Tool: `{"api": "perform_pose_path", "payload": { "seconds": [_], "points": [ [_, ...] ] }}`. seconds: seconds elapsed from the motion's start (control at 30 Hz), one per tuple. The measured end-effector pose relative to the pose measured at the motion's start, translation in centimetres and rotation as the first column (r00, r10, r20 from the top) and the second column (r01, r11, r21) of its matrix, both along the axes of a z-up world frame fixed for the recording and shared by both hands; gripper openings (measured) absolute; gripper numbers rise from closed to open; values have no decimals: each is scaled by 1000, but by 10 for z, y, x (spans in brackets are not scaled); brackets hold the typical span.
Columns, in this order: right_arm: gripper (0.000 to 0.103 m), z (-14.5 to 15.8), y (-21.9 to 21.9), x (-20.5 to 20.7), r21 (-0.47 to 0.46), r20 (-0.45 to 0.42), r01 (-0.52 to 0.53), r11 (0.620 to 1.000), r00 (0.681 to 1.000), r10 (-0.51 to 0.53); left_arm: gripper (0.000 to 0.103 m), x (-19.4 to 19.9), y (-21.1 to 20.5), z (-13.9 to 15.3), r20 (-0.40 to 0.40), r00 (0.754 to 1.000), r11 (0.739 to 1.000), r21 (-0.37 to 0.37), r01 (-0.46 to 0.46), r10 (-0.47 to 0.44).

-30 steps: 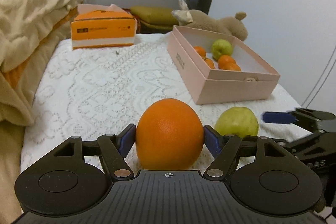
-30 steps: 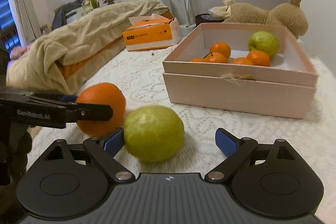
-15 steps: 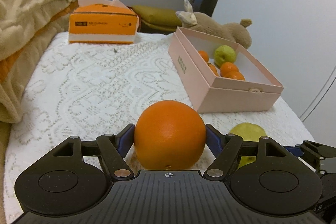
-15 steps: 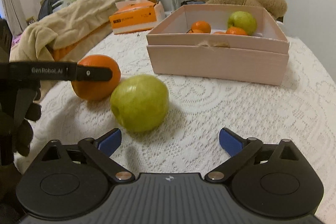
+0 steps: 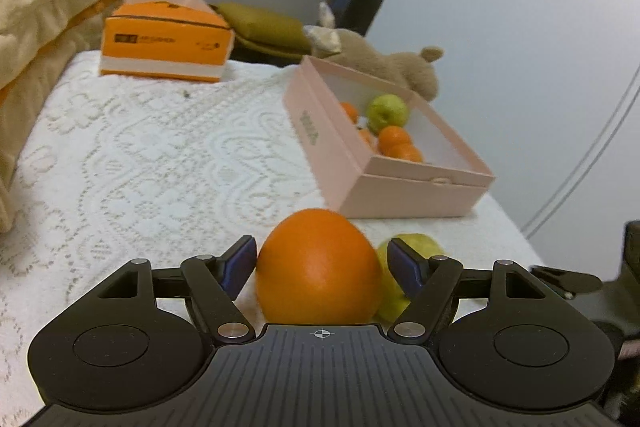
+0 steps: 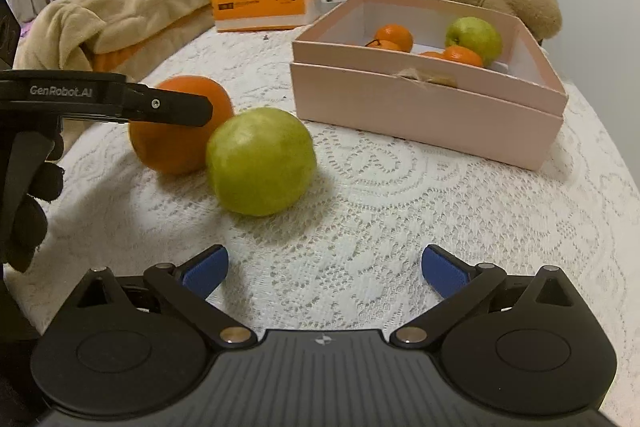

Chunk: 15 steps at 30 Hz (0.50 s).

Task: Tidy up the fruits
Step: 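Grasp the green pear with the right tool while the left tool holds the orange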

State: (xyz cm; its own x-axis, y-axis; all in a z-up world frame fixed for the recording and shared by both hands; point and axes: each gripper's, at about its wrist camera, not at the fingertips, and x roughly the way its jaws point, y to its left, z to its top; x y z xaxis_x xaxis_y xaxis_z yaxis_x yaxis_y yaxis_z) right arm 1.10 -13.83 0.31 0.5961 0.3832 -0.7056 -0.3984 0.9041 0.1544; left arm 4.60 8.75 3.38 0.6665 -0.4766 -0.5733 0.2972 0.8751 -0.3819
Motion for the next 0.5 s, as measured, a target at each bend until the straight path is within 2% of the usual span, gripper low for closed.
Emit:
{"api": "perform_pose_path", "payload": {
  "seconds": [0.1,0.2,0.27,0.33,0.43,0.5],
  "points": [
    [99,19,-9,1,128,26,-1,992,1000,-3,76,-2,0,3,-23,1000,1000,-7,-5,5],
    [99,36,-13,13,200,59,66,978,995,-79,75,-1,4,2,-47,998,999,-19,-34,33],
    [98,37,-15,28,235,38,120,964,990,-133,76,-2,3,0,-39,999,999,-1,-37,37],
    [88,34,-14,45,259,-6,153,954,988,-157,76,-2,3,1,-34,999,999,5,-33,33],
    [76,22,-14,60,289,-87,141,947,989,-120,76,-3,2,2,-20,999,999,27,-26,27],
    [75,18,-13,55,290,-91,112,950,992,-89,76,-4,1,3,-16,1000,999,35,-25,26]
  ]
}}
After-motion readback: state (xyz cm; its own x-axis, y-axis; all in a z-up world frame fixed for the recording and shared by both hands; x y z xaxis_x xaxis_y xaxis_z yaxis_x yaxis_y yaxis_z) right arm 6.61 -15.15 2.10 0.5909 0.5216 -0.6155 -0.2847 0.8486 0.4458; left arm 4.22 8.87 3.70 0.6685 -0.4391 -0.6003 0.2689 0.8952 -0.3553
